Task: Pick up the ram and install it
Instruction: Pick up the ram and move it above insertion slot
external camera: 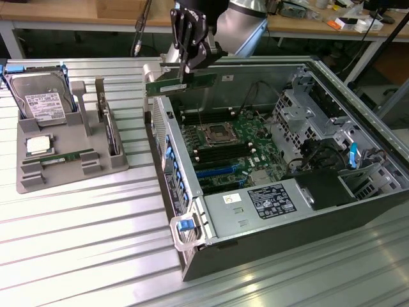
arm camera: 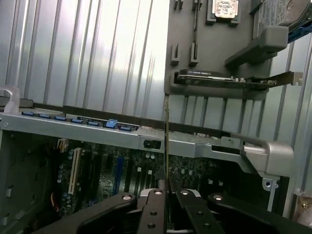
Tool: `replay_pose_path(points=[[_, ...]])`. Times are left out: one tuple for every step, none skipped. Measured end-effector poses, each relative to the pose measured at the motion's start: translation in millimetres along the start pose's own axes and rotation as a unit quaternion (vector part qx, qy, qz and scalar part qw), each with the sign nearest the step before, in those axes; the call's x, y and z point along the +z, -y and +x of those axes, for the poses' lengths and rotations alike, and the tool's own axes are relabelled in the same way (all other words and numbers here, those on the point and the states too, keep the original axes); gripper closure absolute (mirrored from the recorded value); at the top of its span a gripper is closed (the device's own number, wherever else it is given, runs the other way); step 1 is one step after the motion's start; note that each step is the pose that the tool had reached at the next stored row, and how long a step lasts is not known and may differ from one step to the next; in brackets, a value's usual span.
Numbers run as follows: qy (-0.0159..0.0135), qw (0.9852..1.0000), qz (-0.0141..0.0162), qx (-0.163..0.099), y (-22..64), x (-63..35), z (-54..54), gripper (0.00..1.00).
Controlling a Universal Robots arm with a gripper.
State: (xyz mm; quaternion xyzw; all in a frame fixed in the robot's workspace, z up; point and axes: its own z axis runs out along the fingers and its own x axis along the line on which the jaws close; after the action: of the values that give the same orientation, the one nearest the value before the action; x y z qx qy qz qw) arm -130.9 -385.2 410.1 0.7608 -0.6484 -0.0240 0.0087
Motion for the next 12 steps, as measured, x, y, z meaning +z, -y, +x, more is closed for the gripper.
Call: replay_pose_path(points=[[0.0, 1.0, 0.0, 0.0, 7.2, -0.3, 1.2, 0.87], [0.0, 1.0, 0.0, 0.0, 12.6, -0.6, 2.0, 0.87], [0.0, 1.0, 0.0, 0.0, 19.2, -0.9, 3.1, 0.87], [0.0, 1.0, 0.0, 0.0, 24.7, -1.2, 3.9, 0.87], [0.0, 1.0, 0.0, 0.0, 27.9, -1.3, 4.5, 0.87], [0.0, 1.0, 0.0, 0.0, 30.2, -1.4, 4.8, 0.87], [0.0, 1.0, 0.0, 0.0, 35.9, -1.7, 5.8, 0.87], [0.0, 1.0, 0.0, 0.0, 40.9, -2.0, 6.5, 0.87], [0.0, 1.0, 0.0, 0.0, 44.6, -2.1, 7.1, 0.87], [0.0, 1.0, 0.0, 0.0, 50.1, -2.4, 8.0, 0.87], [0.0, 1.0, 0.0, 0.0, 52.7, -2.5, 8.4, 0.87], [0.0001, 1.0, 0.0, 0.0, 57.0, -2.7, 9.1, 0.87]])
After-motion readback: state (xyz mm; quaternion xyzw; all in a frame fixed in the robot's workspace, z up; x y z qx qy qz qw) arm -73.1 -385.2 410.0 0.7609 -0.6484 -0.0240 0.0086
